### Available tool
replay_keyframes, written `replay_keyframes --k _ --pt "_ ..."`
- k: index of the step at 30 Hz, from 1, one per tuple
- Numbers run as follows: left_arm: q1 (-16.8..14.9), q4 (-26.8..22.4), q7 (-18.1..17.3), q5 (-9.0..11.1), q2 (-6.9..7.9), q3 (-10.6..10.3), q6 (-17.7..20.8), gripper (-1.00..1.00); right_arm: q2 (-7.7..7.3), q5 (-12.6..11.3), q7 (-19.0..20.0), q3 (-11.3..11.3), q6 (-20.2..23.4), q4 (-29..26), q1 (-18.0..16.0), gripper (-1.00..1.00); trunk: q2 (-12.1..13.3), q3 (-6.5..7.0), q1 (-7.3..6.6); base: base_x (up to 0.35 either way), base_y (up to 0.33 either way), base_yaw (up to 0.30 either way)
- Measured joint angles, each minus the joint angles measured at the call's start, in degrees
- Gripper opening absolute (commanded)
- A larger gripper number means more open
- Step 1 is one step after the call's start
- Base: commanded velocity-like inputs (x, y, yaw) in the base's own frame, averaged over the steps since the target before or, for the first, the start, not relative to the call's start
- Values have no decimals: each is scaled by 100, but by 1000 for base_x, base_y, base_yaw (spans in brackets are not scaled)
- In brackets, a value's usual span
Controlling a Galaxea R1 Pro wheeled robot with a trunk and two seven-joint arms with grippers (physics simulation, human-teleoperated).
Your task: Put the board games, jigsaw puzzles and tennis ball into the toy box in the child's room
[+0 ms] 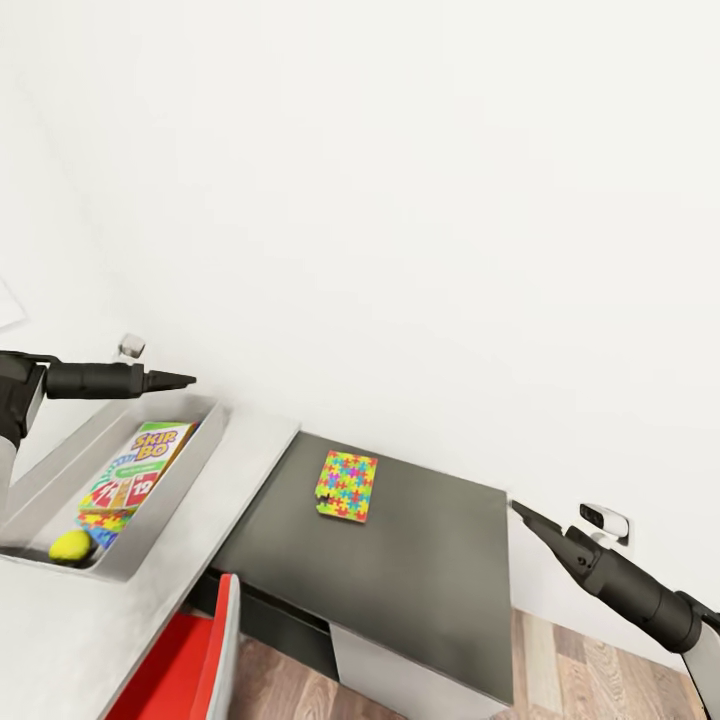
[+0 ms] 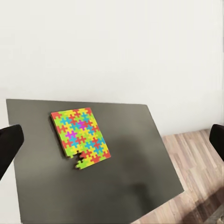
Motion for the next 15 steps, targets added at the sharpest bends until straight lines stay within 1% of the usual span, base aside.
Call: replay_keyframes --k 6,15 --pt "7 1 0 9 -5 -2 5 100 -3 -1 1 -3 0 0 -2 100 0 45 0 -4 -5 -148" --pt "10 0 -1 11 -8 -3 8 100 9 -1 -8 0 -8 1 -4 100 1 58 0 0 0 -22"
